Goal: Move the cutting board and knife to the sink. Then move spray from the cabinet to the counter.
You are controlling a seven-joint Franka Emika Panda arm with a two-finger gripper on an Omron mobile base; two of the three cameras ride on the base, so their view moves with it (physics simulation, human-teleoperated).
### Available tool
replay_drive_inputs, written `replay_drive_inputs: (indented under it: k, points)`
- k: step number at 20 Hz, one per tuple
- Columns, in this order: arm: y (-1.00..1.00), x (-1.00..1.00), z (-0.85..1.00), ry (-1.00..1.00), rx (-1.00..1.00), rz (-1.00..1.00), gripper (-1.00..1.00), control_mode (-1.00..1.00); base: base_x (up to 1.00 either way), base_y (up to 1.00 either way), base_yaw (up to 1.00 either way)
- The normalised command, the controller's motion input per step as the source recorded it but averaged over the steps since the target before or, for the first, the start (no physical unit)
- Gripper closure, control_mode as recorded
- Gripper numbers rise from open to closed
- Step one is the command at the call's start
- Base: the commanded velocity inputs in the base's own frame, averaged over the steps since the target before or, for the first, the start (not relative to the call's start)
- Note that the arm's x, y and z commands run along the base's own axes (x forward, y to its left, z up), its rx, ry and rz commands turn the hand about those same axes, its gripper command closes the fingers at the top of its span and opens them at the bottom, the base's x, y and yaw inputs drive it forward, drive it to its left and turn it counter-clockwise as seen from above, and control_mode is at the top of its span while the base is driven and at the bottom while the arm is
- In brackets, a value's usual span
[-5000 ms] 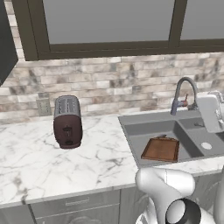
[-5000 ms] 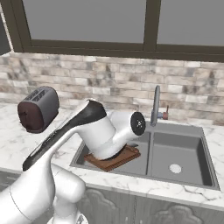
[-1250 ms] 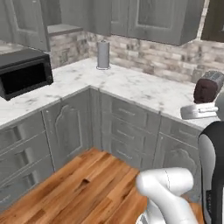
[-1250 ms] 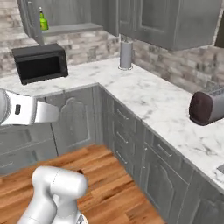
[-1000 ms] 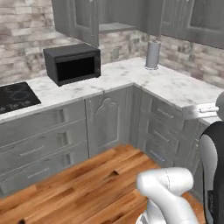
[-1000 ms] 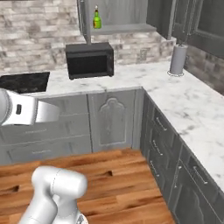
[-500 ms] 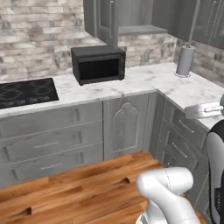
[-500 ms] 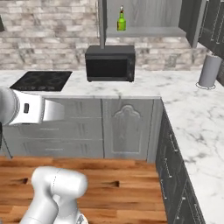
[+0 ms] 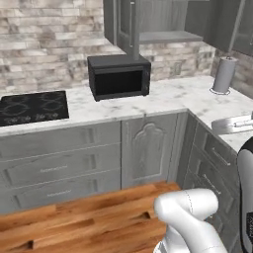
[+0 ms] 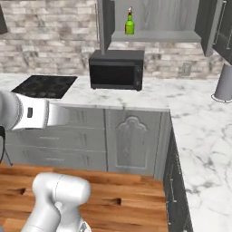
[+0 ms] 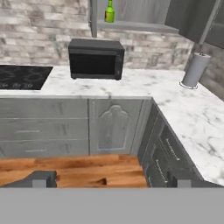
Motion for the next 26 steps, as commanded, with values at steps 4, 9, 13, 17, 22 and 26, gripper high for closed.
replay_drive_inputs:
  k: [4, 9, 13, 17, 22, 26]
  points:
    - [0.00, 0.00, 0.00, 0.00, 0.00, 0.00, -1.00, 1.00, 0.95, -0.21, 0.08]
    - [0.00, 0.00, 0.00, 0.00, 0.00, 0.00, -1.00, 1.00, 0.73, -0.38, 0.04]
    - [0.00, 0.00, 0.00, 0.00, 0.00, 0.00, -1.00, 1.00, 0.79, -0.37, 0.05]
    - [0.00, 0.00, 0.00, 0.00, 0.00, 0.00, -1.00, 1.00, 0.80, -0.14, 0.07]
    - [0.00, 0.00, 0.00, 0.00, 0.00, 0.00, -1.00, 1.00, 0.86, -0.18, 0.04]
    - [0.00, 0.00, 0.00, 0.00, 0.00, 0.00, -1.00, 1.00, 0.44, -0.88, 0.05]
